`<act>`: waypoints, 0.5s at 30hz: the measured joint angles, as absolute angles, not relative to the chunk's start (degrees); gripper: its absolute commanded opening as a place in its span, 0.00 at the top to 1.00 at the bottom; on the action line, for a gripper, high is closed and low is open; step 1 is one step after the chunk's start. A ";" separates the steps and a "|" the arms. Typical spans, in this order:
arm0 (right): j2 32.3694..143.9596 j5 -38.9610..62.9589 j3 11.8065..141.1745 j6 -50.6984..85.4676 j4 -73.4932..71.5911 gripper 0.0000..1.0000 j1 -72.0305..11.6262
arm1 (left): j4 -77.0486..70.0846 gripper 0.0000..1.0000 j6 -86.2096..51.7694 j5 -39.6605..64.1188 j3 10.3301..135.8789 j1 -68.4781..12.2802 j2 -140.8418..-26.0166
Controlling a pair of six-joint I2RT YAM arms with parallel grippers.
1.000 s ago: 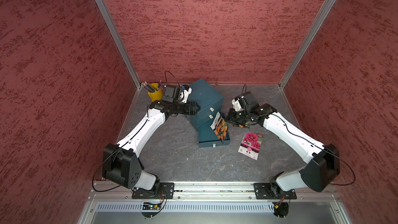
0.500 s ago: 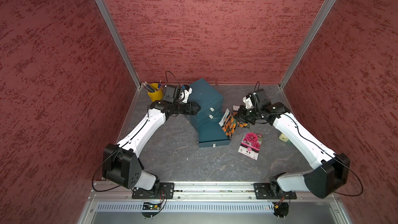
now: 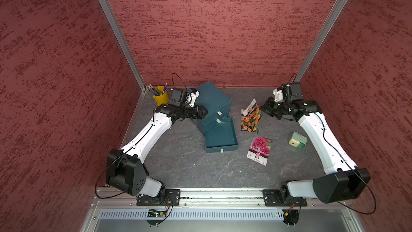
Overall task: Take the seed bags out of the drawer
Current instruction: Place the seed packet at the center of the board.
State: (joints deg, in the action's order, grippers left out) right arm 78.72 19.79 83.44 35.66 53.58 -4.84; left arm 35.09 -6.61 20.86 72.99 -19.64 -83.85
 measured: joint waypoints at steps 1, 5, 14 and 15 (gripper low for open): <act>78.87 19.35 83.44 35.59 53.49 1.00 -3.68 | 35.09 0.17 -6.61 20.84 72.99 -19.66 -83.83; 80.44 17.56 83.46 35.59 52.56 1.00 -0.25 | 35.18 0.17 -6.57 20.60 72.93 -19.77 -83.61; 85.93 12.95 81.25 36.64 44.01 1.00 5.96 | 35.07 0.17 -6.57 20.45 72.62 -19.86 -83.35; 86.85 12.49 80.77 36.69 43.03 1.00 6.39 | 35.07 0.16 -6.57 20.45 72.58 -19.86 -83.33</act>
State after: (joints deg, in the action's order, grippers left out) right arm 86.85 12.49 80.77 36.69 43.03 6.39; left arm 35.07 -6.57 20.45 72.58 -19.86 -83.33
